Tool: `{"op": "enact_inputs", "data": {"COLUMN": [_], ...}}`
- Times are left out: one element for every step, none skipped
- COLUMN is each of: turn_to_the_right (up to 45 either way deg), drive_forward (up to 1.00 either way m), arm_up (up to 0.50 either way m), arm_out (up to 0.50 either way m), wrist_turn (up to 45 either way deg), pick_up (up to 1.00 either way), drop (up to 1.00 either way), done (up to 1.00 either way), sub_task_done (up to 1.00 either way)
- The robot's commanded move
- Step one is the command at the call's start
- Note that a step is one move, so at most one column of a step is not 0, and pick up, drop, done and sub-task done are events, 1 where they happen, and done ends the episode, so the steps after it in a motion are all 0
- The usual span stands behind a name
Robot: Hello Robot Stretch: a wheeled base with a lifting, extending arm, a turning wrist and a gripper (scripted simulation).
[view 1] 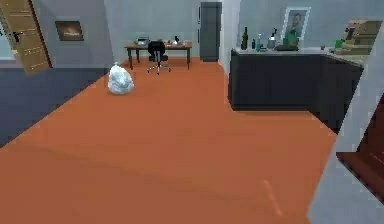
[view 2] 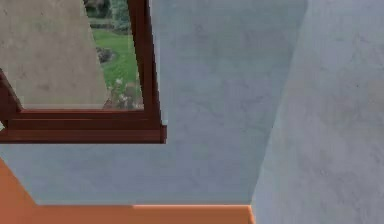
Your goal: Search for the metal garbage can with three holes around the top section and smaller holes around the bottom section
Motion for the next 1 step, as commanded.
{"op": "enact_inputs", "data": {"turn_to_the_right": [0.0], "drive_forward": [0.15], "arm_up": [0.00], "arm_out": [0.00], "wrist_turn": [0.0], "pick_up": [0.00], "drop": [0.00], "done": [0.00], "sub_task_done": [0.00]}}
